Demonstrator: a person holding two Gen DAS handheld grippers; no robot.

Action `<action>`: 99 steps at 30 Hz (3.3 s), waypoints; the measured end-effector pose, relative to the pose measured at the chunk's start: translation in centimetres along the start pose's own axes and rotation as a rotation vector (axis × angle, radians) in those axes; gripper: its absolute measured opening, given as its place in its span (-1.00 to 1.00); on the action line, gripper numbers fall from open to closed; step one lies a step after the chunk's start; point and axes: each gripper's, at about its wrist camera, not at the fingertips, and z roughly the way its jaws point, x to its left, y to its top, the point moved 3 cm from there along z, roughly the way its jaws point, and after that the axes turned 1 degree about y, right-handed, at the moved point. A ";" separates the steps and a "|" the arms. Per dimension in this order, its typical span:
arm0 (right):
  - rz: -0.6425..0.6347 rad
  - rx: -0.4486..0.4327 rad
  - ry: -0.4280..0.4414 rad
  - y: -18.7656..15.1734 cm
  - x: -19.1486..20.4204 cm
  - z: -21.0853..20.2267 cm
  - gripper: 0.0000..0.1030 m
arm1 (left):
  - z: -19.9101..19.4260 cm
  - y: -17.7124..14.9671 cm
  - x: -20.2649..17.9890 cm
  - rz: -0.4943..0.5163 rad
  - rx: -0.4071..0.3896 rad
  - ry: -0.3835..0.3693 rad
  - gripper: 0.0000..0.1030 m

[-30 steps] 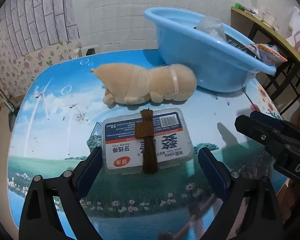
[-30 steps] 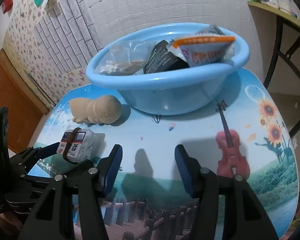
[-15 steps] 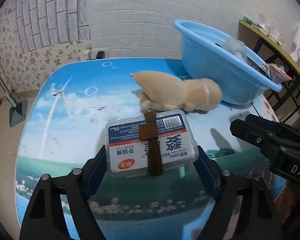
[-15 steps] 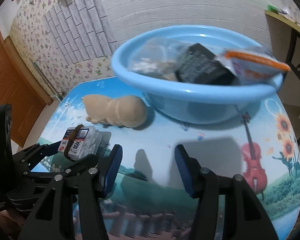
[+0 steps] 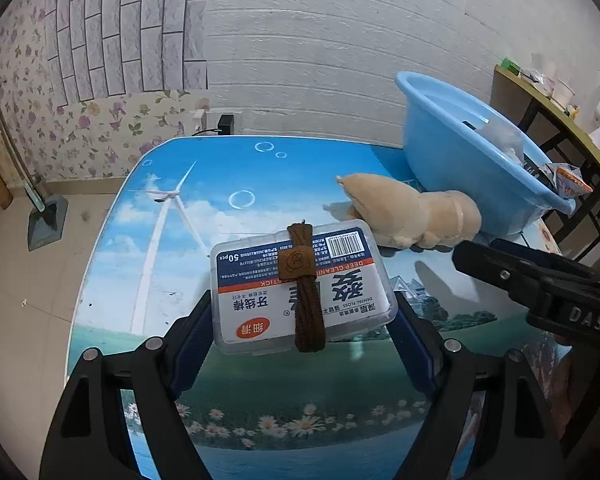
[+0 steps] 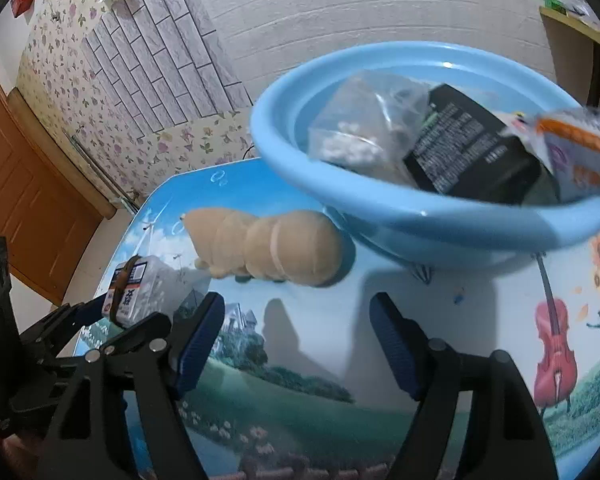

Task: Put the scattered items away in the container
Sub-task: 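Grasp the toothpick box with the left gripper and lift it, then grasp the beige plush doll with the right gripper while the left holds the box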

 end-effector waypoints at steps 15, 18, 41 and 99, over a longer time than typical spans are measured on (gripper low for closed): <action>0.024 0.038 -0.076 2.2 0.4 3.7 0.48 | 0.3 0.5 1.6 -0.003 0.008 0.005 0.59; 0.029 0.054 -0.011 2.2 0.4 4.0 0.10 | 0.2 0.4 1.7 -0.008 0.008 0.010 0.59; 0.039 -0.018 0.073 -0.8 -4.3 -4.6 -0.22 | -2.3 -1.2 -4.7 0.091 0.000 0.010 0.59; 0.057 0.145 0.083 -2.8 -2.0 -1.2 0.20 | 0.3 -1.5 -2.0 0.051 0.033 -0.008 0.60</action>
